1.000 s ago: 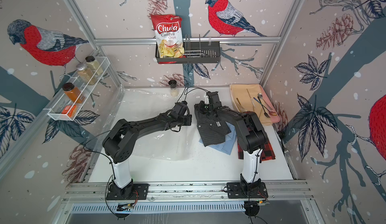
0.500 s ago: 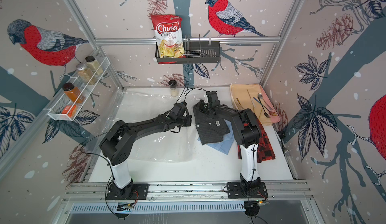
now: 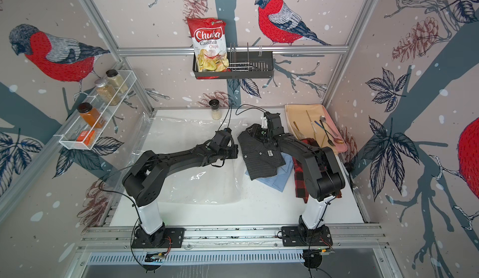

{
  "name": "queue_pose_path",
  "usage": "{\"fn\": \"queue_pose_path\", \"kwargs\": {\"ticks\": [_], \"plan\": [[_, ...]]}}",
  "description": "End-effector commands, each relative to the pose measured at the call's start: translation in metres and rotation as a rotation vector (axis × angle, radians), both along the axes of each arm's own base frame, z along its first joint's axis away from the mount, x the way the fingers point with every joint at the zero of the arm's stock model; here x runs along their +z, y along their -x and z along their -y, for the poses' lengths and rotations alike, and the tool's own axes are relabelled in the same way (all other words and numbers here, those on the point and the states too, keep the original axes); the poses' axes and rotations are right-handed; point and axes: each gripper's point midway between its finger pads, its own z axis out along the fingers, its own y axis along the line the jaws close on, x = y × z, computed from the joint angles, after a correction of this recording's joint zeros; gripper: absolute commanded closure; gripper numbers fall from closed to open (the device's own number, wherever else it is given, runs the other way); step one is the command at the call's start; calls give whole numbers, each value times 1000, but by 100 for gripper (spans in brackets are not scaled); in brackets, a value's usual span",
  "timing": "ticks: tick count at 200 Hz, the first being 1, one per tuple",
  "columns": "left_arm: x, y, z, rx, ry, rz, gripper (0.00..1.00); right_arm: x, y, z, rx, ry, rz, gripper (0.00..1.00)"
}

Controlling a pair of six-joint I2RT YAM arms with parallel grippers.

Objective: Place the folded shirt into the vacuum bag
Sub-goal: Place the shirt in the vacuum bag.

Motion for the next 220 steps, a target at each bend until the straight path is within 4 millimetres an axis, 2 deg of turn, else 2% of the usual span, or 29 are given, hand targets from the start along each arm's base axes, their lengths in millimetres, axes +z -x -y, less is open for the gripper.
{"fn": "queue_pose_path", "kwargs": {"ticks": [1, 48, 88, 138, 175, 220], "plan": [[5, -5, 6, 0, 37, 30, 100, -14, 28, 13, 24, 127, 6, 46], [5, -5, 5, 4, 30, 37, 100, -40, 92, 23, 36, 433, 19, 48], [1, -4, 4, 5, 27, 35, 100, -42, 126, 31, 4, 605, 79, 48], [-2, -4, 4, 7, 29, 32, 100, -56, 148, 27, 43, 728, 113, 45], [-3, -4, 3, 11, 24, 31, 100, -71, 153, 27, 59, 779, 93, 40], [-4, -5, 2, 14, 22, 30, 100, -90, 160, 22, 106, 810, 44, 40]]}}
